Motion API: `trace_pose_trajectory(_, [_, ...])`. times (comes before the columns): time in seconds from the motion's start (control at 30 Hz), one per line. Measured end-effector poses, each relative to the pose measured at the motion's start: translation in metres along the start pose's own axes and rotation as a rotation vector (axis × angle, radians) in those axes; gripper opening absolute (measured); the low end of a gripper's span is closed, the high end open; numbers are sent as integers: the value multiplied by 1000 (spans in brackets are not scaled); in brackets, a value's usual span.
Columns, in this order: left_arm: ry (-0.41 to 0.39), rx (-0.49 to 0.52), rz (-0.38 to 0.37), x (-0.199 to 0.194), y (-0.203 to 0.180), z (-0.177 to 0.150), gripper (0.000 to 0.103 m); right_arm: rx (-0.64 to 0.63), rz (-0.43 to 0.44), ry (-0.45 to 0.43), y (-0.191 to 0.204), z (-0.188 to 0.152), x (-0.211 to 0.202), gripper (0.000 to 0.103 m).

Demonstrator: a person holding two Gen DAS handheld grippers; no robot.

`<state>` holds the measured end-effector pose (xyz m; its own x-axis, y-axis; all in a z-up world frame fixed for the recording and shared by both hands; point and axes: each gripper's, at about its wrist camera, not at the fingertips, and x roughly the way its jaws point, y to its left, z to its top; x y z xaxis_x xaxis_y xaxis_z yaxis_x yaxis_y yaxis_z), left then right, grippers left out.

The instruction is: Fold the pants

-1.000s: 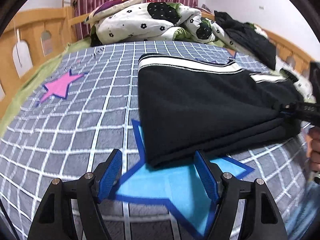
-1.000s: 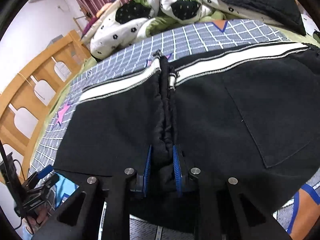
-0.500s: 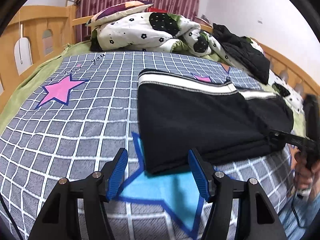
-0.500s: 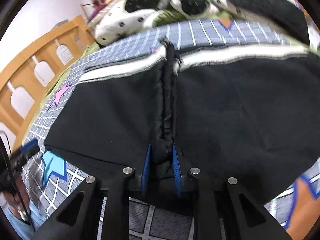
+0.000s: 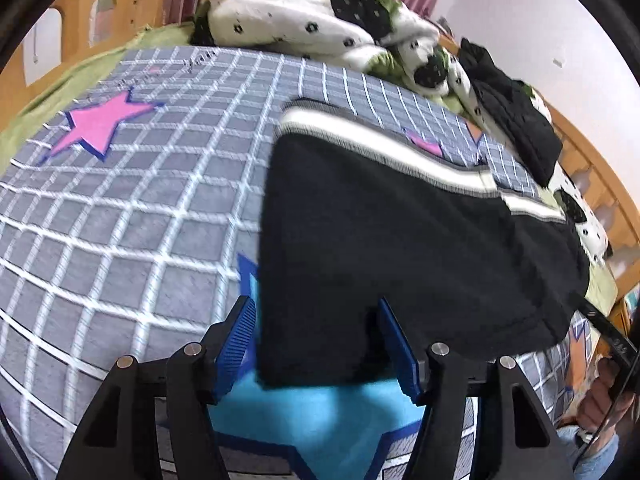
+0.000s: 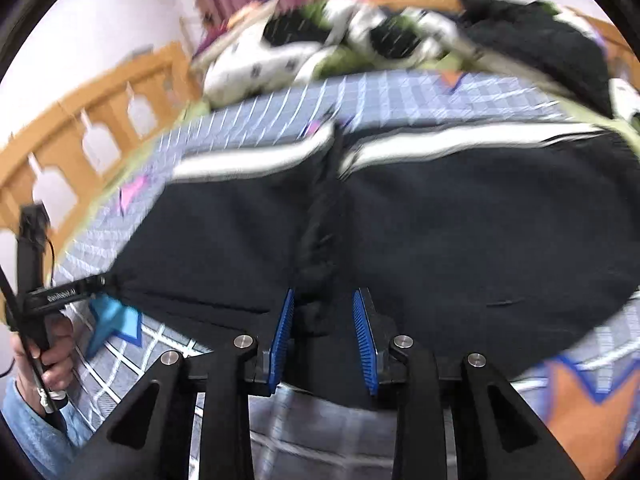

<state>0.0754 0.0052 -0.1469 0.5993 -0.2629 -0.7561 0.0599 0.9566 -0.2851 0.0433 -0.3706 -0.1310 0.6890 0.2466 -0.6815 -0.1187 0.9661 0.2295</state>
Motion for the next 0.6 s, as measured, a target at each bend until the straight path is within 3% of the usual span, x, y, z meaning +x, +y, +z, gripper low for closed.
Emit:
trace_pose_trajectory(0.1, [-13, -5, -9, -1, 2, 14, 63, 75, -122, -103, -44, 8, -38, 69])
trace_pose_trajectory(0.13, [-12, -14, -19, 1, 4, 18, 64, 124, -183, -120, -66, 12, -48, 73])
trace_pose_trajectory(0.23, [24, -25, -63, 16, 6, 32, 64, 223, -329, -107, -127, 20, -60, 74])
trace_pose_trajectory(0.3, [19, -16, -53, 26, 8, 42, 64, 275, -379, -91, -162, 23, -58, 74])
trace_pose_trajectory(0.47, [66, 3, -62, 58, 13, 63, 63, 407, -337, -60, -229, 26, -33, 74])
trace_pose_trajectory(0.53, [117, -28, -102, 77, 21, 69, 62, 437, -276, -74, -248, 33, -17, 74])
trace_pose_trajectory(0.6, [117, -54, -145, 85, 26, 74, 61, 450, -255, -83, -261, 37, -8, 73])
